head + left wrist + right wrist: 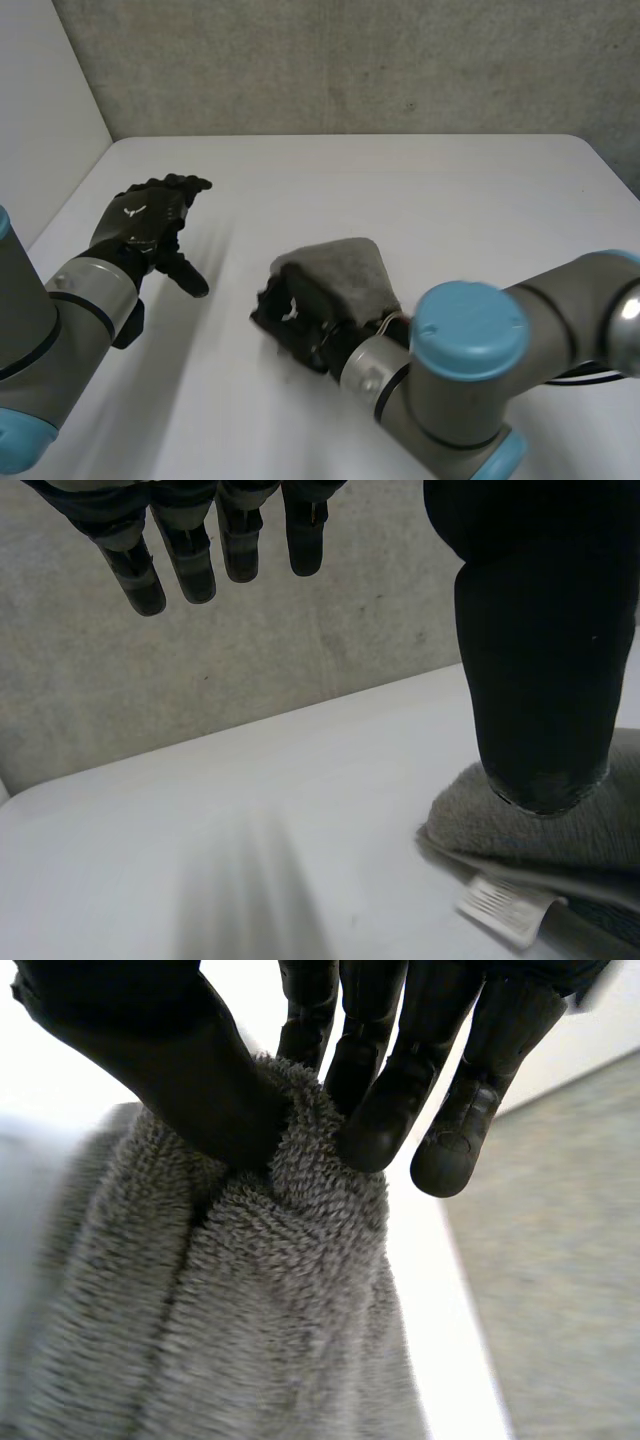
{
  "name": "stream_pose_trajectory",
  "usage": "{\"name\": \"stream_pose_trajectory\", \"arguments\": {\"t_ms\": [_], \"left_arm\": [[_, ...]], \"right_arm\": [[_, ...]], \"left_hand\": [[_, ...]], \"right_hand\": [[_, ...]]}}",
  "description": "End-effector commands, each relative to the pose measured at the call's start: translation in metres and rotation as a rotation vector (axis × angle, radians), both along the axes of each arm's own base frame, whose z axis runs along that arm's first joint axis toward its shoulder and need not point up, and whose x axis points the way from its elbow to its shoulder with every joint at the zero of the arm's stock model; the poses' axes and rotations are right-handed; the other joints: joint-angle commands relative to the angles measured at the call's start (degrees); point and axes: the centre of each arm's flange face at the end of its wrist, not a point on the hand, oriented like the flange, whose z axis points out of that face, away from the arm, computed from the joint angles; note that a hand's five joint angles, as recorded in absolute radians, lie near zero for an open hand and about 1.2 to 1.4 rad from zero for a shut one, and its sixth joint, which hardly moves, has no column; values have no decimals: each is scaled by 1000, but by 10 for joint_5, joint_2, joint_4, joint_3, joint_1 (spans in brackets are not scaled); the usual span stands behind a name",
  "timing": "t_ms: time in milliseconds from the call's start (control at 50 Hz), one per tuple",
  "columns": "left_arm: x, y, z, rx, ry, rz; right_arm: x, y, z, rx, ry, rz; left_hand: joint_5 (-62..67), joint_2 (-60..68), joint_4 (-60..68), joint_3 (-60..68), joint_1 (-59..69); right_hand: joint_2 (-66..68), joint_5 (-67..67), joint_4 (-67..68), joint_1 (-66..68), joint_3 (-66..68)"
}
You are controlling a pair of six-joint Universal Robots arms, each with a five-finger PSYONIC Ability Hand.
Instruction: Fold the towel.
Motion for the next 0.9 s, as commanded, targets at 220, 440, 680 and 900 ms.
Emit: {"name": "stream_pose_trajectory", "arguments": {"t_ms": [220,440,680,900], "left_arm": [[-8,-10,21,-50,75,-4],[-47,-5,21,24,169,-100],[-87,-5,-29,160,68,-118],[-88,-6,-84,248,-43,-43]], "right_arm": [[-29,-30,60,347,-319,-338],[-85,-81,90,647,-599,-516],[-86,-99,63,758,-504,-573],[-74,-109,2,681,-250,-576]], "left_hand": [[8,26,25,26,22],[13,31,30,31,28],[18,36,35,36,33],[14,32,32,32,29]], "right_hand": [[-650,-658,-663,-643,-660],[-650,-658,-663,-643,-660],[-650,-658,-663,-643,-660],[-650,-658,-663,-643,-660]]}}
